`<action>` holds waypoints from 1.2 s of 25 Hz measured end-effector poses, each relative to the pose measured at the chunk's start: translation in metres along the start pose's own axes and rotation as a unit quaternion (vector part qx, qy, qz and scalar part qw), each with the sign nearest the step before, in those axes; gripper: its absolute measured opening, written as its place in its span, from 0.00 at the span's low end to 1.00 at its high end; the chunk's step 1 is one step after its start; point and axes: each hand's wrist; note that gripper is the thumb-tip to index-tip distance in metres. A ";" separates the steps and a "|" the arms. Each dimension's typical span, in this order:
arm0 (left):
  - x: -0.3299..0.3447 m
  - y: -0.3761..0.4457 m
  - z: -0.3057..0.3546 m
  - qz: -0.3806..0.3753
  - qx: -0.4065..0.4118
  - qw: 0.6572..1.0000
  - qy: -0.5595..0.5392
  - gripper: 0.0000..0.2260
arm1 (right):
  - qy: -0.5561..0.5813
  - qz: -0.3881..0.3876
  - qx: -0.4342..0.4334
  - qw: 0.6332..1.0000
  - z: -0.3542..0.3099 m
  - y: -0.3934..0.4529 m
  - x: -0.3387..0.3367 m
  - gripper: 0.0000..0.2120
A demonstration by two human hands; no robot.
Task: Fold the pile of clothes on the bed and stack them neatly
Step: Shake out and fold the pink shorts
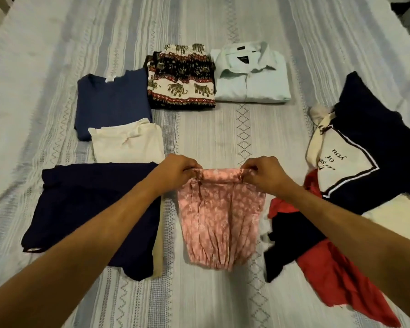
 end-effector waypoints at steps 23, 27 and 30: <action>0.101 -0.082 -0.013 -0.144 -0.054 0.982 0.108 0.44 | -0.033 -0.322 0.079 0.943 -0.012 -0.063 0.079 0.38; 0.089 -0.042 0.007 -0.237 -0.028 0.956 0.169 0.30 | -0.031 -0.414 0.034 0.909 -0.017 -0.036 0.063 0.28; 0.051 -0.023 0.019 -0.091 -0.005 0.983 0.157 0.18 | -0.103 -0.284 -0.028 0.953 -0.019 -0.006 0.024 0.14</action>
Point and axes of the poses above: each hand's wrist, its own y-axis towards the middle knuckle, its own x-axis out of the palm, z = x × y, and after that the axes turned 13 degrees about -x, right-handed
